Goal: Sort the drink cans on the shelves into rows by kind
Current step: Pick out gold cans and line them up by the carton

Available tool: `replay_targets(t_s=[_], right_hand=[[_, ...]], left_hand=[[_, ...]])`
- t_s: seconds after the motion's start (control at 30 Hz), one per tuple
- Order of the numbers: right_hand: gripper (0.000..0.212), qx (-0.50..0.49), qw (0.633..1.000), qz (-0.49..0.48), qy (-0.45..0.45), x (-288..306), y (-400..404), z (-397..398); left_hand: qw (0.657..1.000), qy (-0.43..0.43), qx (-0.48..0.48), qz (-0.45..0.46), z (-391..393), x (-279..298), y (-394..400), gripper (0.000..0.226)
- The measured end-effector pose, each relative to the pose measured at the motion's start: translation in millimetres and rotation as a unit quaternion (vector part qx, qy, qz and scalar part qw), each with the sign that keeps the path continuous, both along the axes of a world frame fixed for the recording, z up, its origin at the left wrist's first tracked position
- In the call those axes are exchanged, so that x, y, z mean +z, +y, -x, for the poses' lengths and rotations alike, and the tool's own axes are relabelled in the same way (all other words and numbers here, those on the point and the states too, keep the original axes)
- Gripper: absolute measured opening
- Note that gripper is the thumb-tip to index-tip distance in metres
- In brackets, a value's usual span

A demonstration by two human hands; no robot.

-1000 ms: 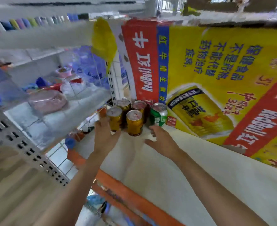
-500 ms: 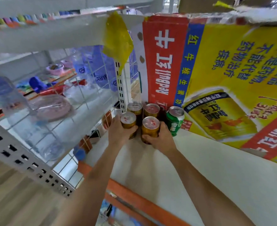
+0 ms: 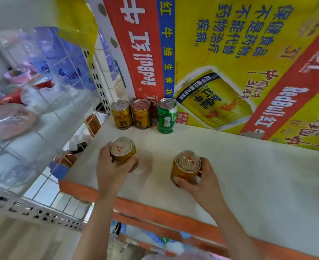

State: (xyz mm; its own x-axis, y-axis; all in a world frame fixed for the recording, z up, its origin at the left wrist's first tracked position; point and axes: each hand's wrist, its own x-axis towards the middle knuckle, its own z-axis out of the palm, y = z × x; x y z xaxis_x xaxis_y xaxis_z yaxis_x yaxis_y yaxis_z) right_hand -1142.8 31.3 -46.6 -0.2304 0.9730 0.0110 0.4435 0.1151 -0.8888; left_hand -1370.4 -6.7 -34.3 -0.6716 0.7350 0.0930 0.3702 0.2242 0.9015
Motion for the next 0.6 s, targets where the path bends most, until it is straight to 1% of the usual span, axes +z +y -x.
replay_targets(t_s=[0.07,0.17,0.23,0.3,0.43,0.6], right_hand=[[0.061,-0.026,1.000,0.005,0.015,1.3,-4.7,-18.2],[0.062,-0.077,0.997,-0.007,0.010,5.2,-12.6,-54.0],[0.060,-0.117,0.993,-0.012,0.005,7.5,-15.3,-81.0],[0.058,-0.160,0.987,-0.017,0.002,8.4,-16.8,-110.2],[0.060,-0.242,0.970,-0.036,0.005,13.1,-24.8,-169.1],[0.059,-0.354,0.934,-0.048,0.014,11.4,-46.4,-247.4]], left_hand=[[1.000,-0.016,-0.026,0.003,-15.1,2.4,-1.1,0.078],[0.996,-0.004,-0.093,0.018,-47.2,1.8,-1.2,0.070],[0.990,-0.010,-0.139,0.012,-73.6,3.2,0.8,0.074],[0.983,-0.014,-0.183,0.013,-100.5,4.7,7.6,0.072],[0.966,-0.019,-0.255,0.029,-151.8,9.5,26.7,0.059],[0.940,-0.015,-0.337,0.051,-216.6,14.2,52.1,0.059]])
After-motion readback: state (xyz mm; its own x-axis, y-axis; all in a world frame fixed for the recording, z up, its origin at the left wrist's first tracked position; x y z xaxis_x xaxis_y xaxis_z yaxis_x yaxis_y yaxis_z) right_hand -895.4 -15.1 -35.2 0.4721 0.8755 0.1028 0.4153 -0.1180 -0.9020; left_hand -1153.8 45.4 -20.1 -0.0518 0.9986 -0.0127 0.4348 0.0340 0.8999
